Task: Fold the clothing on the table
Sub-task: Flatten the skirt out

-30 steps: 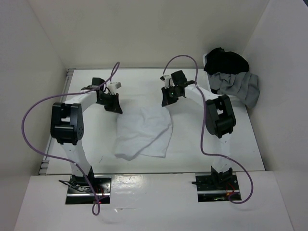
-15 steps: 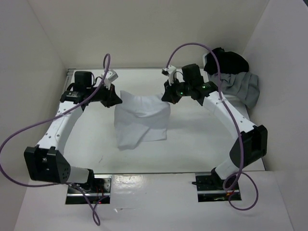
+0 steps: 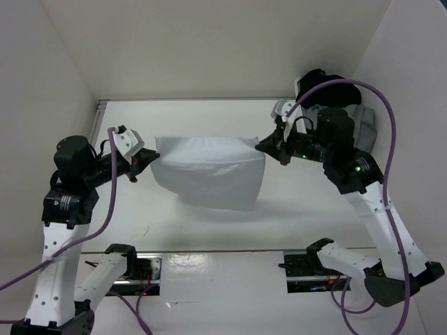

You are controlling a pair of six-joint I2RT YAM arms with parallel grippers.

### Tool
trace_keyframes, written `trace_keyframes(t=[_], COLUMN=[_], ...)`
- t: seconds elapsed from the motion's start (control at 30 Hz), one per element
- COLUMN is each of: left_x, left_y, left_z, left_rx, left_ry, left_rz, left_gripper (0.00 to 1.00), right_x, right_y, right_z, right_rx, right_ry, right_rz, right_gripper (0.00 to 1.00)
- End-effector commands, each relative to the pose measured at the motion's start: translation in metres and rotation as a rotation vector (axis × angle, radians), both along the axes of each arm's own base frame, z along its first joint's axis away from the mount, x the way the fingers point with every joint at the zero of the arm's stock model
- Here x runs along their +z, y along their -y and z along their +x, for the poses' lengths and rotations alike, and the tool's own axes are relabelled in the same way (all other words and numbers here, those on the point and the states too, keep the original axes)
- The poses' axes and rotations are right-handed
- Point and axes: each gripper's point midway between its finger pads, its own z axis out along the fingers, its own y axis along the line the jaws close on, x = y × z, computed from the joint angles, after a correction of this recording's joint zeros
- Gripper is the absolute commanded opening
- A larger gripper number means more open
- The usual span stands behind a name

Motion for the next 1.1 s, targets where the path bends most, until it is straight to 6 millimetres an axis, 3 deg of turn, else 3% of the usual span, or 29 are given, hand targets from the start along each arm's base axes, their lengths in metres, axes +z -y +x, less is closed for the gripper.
trace_keyframes(t=[0.0,0.13,0.23,0.33,0.43,0.57,0.67,0.8,0.9,1.07], left_x=[0.002,0.009,0.01,0.006,-0.003,-0.015,-0.01,-0.008,-0.018,-0.011], left_y=[-0.003,0.002,0.004,0.009,0.012,0.011,0.014,0.015,0.014,0.013], left_z=[0.001,-0.014,-0.026,-0.035,-0.033,-0.014,-0.013,-0.021,-0.025,-0.04], left_rx=[0.006,-0.038,-0.075,-0.124,-0.148,-0.138,-0.158,-0.182,-0.186,-0.177], left_ry=[-0.001,0.017,0.029,0.02,-0.006,-0.057,-0.055,-0.043,-0.049,0.009], left_rz=[0.0,0.002,0.004,-0.004,-0.006,-0.004,-0.011,0.0,0.01,0.017], left_gripper=[0.0,0.0,0.0,0.0,0.0,0.0,0.0,0.0,0.0,0.0], right_x=[0.005,0.017,0.011,0.006,-0.006,-0.029,-0.035,-0.018,-0.014,-0.003], right_y=[0.002,0.006,0.007,0.006,0.005,0.001,-0.005,-0.002,0.002,0.013], right_z=[-0.003,-0.018,-0.037,-0.042,-0.038,-0.011,-0.007,-0.021,-0.034,-0.036], right_rx=[0.015,0.044,0.103,0.127,0.118,0.063,0.091,0.116,0.129,0.08], right_ry=[-0.004,0.033,0.019,0.013,-0.007,-0.063,-0.094,-0.052,-0.04,0.009], right_rz=[0.024,0.043,0.052,0.051,0.041,0.019,0.019,0.036,0.037,0.042], right_gripper=[0.0,0.0,0.0,0.0,0.0,0.0,0.0,0.0,0.0,0.0])
